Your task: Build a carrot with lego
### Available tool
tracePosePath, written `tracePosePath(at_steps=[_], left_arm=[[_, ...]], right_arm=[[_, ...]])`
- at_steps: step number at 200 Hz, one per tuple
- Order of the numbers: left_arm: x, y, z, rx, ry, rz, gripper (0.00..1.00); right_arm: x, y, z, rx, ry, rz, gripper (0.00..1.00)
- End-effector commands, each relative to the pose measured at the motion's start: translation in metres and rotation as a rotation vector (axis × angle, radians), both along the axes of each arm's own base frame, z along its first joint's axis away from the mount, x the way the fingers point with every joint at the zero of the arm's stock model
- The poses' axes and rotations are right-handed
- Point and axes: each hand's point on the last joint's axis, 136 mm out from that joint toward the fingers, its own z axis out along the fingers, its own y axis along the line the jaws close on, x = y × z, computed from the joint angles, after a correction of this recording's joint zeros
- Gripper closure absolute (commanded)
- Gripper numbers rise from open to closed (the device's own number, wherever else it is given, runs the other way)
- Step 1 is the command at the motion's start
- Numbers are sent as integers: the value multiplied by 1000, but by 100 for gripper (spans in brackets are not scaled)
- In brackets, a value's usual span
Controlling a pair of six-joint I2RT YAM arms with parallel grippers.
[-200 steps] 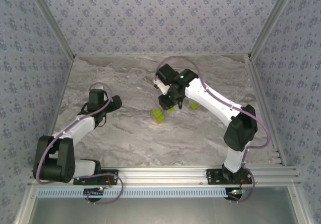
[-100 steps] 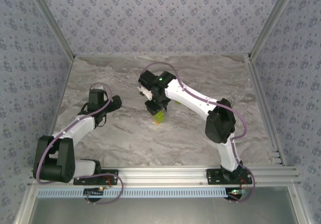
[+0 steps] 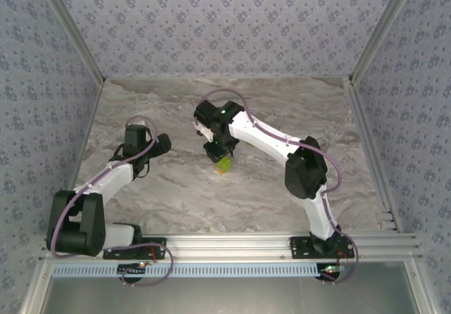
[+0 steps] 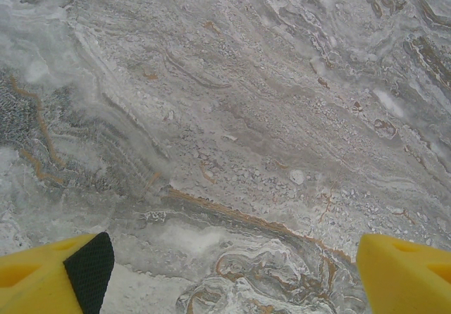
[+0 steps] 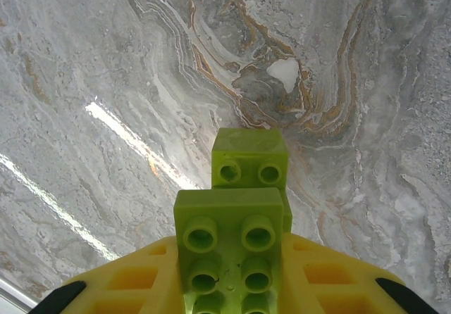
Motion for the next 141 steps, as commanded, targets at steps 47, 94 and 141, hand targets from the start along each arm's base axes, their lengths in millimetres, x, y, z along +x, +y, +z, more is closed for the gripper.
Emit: tracePosePath(at_steps=[47,94,141], left_arm=[[6,-1,8,0,-33,-13,9],[6,-1,8,1,-34,-13,9],[5,-1,8,0,-34,-13,9]], right_arm=[[-1,-11,-10,-51,23,-8,68],[-2,-8,-1,-29,8,-9,68],[0,-8,13,-7,-18,-18,68]])
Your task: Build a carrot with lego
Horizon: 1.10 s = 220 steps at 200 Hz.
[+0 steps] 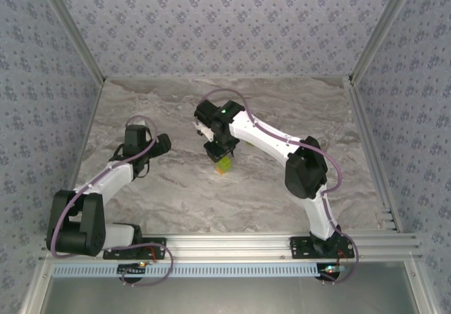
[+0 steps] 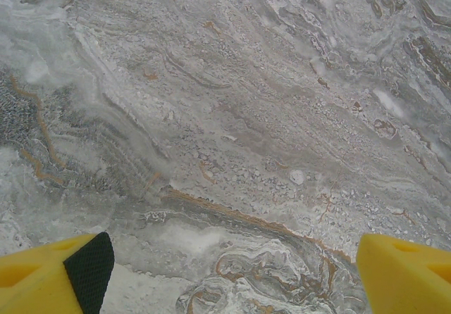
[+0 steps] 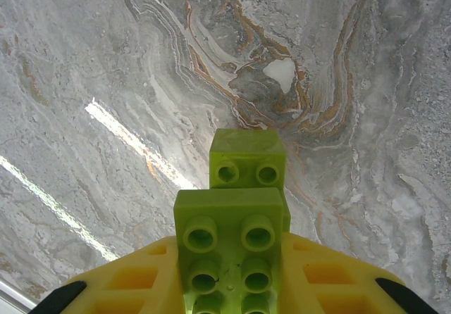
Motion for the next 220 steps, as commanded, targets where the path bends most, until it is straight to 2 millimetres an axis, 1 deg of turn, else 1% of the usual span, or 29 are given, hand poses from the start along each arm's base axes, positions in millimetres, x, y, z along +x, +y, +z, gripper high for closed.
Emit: tracePosePath(at_steps=[1,78,158,188,220], left_arm=[[5,-1,8,0,-34,-13,9],[5,-1,9,-2,-37,-13,9],[4,-1,9,-2,-37,-13,9],[5,-1,9,-3,-36,-14,9],[5,-1,9,-2,-36,-13,9]], right_arm=[[-1,-7,13,-6,-16,-15,68],[-4,-8,18,-3,-22,-18,68],[-7,-13,-1,-38,10,-21,68],[-8,-13,-4,-40,16,-20,68],[-8,-9,-7,-23,24,-25,68]])
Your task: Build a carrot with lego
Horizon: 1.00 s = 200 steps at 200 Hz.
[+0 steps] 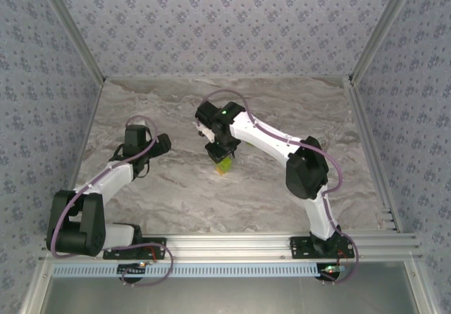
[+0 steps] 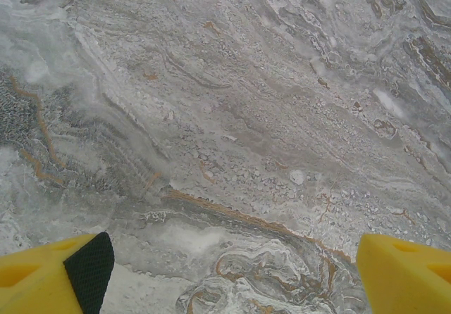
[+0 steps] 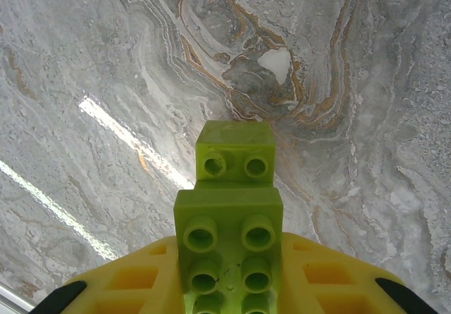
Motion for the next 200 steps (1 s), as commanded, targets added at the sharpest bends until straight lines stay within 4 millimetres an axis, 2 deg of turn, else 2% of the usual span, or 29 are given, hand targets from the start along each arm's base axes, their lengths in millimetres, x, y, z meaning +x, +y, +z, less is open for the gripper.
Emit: tracePosePath(at_steps=[1,70,200], left_arm=[[5,-1,9,-2,-37,-13,9],[5,-1,9,-2,-37,-13,9],[4,-1,10,-1,-40,-11,9]], right_arm=[[-7,-4,-3,-8,25,-20,68],[-6,1,-3,15,36,-35,67],[-9,3,-20,-62,63,-27,67]])
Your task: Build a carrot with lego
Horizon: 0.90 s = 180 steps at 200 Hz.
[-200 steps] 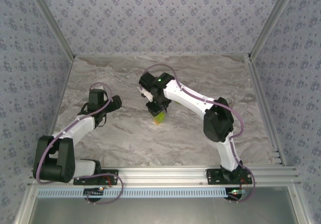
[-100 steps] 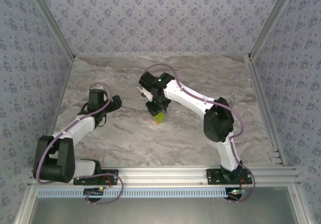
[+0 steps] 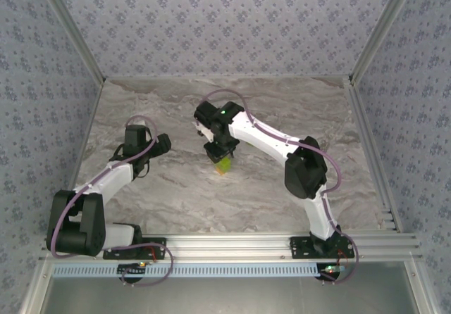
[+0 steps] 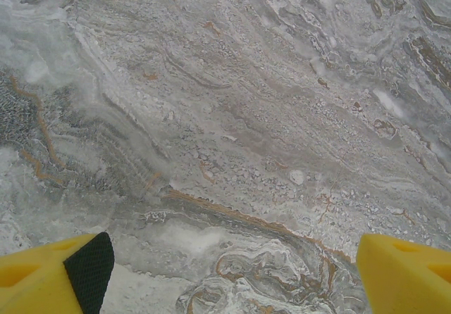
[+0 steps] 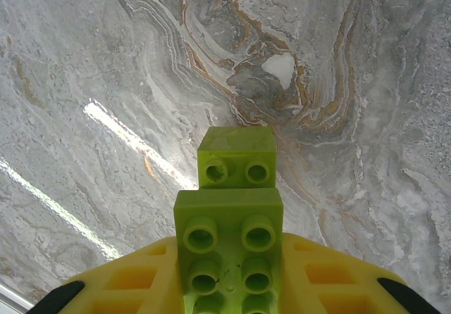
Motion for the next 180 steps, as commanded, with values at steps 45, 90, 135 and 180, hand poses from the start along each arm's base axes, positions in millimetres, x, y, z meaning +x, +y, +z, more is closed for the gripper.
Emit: tracePosePath(at_steps=[45,90,135,180], left_arm=[[5,-1,10,0,-40,-11,9],[5,-1,10,1,-40,-12,9],[5,-1,10,0,-40,-11,9],[4,-1,11,-1,-43,-11,9]], right_arm=[[-10,-8,-32,-121,67,-19,66],[-15,-2,-40,-99,99,-45,66],[-17,-1,-48,-114,120,-64,66],[-21,-8,-61,-169,127,-70,66]])
